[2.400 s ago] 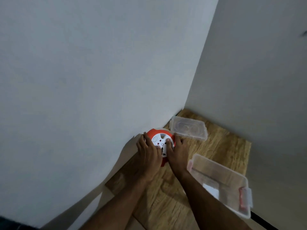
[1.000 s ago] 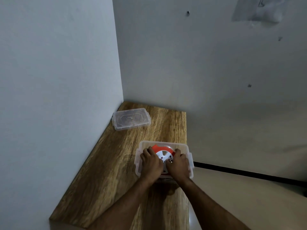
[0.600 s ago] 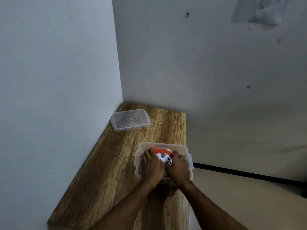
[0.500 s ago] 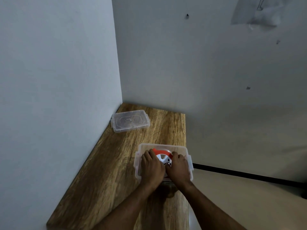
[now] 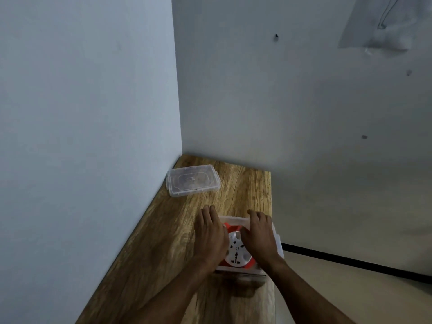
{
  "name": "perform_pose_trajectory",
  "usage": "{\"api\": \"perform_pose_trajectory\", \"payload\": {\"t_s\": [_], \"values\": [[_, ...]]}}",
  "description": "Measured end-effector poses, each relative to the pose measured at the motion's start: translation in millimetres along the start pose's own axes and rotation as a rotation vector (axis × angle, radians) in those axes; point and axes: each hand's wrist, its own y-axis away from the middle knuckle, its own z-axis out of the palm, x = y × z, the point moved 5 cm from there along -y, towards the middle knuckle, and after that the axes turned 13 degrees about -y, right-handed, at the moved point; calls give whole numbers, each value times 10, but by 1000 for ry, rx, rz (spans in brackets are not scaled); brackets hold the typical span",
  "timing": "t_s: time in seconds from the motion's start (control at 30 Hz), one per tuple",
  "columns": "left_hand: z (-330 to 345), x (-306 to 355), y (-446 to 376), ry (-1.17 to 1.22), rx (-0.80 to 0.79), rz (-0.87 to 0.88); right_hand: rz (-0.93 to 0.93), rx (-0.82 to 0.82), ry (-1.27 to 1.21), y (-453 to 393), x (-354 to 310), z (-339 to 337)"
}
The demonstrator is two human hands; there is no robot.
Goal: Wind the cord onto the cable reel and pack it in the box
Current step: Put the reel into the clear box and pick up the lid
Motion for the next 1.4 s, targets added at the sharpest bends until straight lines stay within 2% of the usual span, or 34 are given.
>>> {"api": "perform_pose_trajectory", "payload": {"t_s": [0.17,0.3,0.43,0.63,0.83,1.0,1.23,1.4], "values": [[-26,-232,-230,-111,-69,-13,-4,-48,-62,-225,-137,5],[-80,-422,-467,-243,18,-12,-44,-38,-54,-468,-281,6],[-217,-583,-731,-243,72,-89,-67,-17,-38,-739,-383,47],[-75,-876,-1175,-201,-4,-196,-92,-50,-22,-1182,-470,207],[224,-1150,-1587,-233,-87,-212,-153,-80,72,-1644,-561,487],[412,-1304,-1926,-240,-105,-203,-165,-128,52,-2034,-554,773],[893,-1550,-2377,-300,-95,-209,-99,-224,69,-2572,-266,1427],[1344,-1697,-2583,-340,-182,-181,-59,-265,42,-2780,-150,1735]]}}
